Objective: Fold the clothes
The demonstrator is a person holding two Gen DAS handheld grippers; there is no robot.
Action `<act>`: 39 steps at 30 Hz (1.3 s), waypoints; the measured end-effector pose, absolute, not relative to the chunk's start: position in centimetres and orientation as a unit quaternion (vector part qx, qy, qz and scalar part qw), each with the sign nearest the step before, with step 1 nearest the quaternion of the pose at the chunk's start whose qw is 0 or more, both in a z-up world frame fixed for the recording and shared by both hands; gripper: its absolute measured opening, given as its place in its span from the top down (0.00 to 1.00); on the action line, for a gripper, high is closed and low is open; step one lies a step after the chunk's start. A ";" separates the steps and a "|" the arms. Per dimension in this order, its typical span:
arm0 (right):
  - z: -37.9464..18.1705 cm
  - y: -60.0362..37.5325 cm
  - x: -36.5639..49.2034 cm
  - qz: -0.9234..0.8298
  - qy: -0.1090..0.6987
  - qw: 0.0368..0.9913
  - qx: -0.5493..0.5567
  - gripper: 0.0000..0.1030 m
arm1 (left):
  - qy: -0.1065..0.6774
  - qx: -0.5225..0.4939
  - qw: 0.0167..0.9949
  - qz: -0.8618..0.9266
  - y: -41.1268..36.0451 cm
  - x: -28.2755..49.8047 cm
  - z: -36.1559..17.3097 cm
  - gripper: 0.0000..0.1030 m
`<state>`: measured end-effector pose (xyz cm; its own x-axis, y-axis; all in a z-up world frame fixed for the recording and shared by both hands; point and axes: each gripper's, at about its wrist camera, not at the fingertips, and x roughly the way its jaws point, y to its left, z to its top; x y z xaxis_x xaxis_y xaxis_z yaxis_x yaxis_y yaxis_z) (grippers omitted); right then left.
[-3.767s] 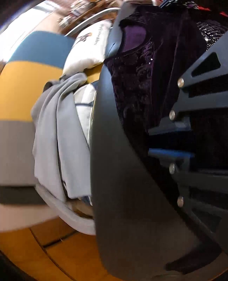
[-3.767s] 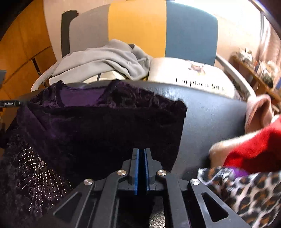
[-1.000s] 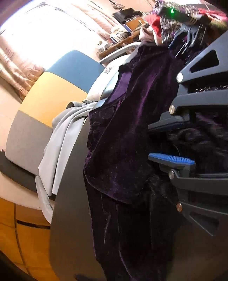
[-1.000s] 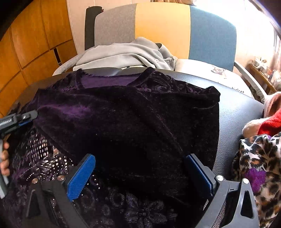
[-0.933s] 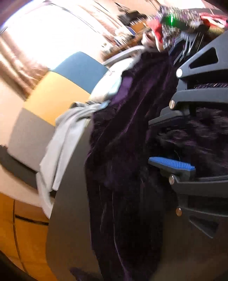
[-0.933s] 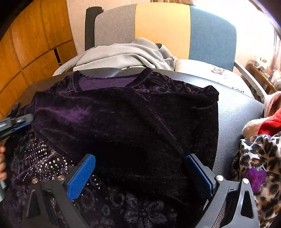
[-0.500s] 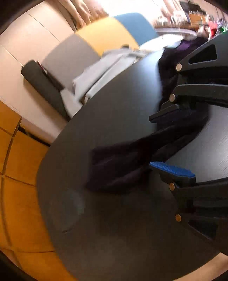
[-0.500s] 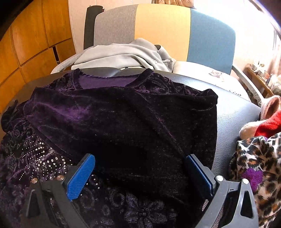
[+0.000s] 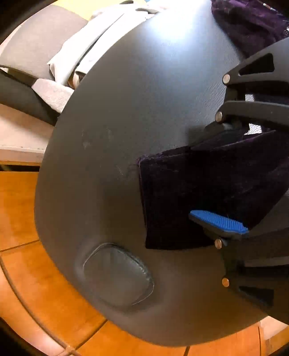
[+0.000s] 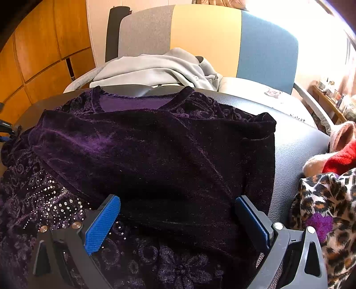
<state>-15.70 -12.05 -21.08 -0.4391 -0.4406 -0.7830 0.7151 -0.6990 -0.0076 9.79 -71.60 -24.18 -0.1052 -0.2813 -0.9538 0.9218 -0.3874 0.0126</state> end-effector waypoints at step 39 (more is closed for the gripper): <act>-21.1 -11.7 -16.3 -0.826 0.170 0.363 0.396 0.00 | 0.316 0.550 0.377 -0.675 -70.3 9.2 -22.9 0.69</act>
<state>-16.28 -11.75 -21.12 -0.4228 -0.4661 -0.7772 0.7345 -0.6786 0.0074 9.19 -70.34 -22.91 -0.1098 -0.1611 -0.9808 0.8565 -0.5161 -0.0111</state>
